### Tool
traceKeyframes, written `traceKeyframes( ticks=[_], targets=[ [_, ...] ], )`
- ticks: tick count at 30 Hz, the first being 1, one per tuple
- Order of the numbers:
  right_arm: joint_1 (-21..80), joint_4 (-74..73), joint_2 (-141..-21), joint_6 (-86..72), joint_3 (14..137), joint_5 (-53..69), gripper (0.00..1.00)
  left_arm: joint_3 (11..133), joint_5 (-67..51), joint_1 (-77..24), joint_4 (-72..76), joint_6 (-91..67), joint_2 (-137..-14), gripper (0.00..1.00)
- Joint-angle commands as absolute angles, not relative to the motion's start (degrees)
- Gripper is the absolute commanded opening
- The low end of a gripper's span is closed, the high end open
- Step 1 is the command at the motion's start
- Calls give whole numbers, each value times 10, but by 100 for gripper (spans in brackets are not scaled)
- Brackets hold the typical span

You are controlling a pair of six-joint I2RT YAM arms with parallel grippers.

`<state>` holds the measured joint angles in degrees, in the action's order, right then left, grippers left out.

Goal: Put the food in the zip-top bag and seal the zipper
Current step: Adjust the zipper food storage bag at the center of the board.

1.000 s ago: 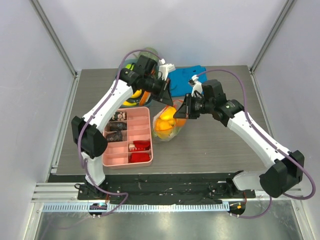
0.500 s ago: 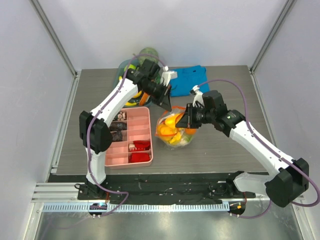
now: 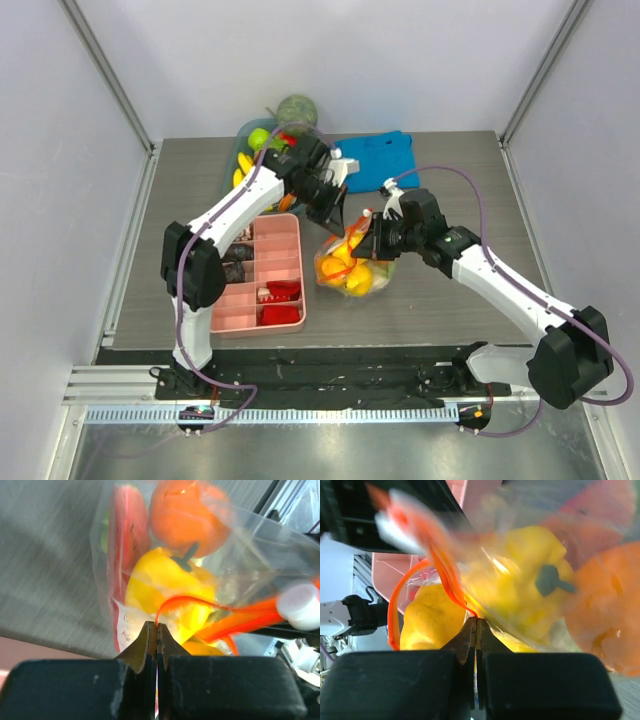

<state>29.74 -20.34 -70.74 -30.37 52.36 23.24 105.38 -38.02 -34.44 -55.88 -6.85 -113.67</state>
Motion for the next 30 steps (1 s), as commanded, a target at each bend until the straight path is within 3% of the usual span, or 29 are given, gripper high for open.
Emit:
traceKeyframes(
  ticks=[1,9,17,22,30],
  targets=[
    [298,-206,-671,-316,586,250,1,1173,-373,-354,-600,-31,-1113,0],
    [298,-221,-643,-307,601,237,1,1259,-433,-353,-667,12,-1120,0],
    [298,-145,-669,-337,577,193,1,1189,-460,-354,-634,-16,-1103,1],
    [299,-97,-675,-365,563,167,1,1150,-474,-354,-613,-31,-1099,9],
    [298,-70,-693,-388,559,163,1,1095,-503,-352,-556,-80,-1086,44]
  ],
)
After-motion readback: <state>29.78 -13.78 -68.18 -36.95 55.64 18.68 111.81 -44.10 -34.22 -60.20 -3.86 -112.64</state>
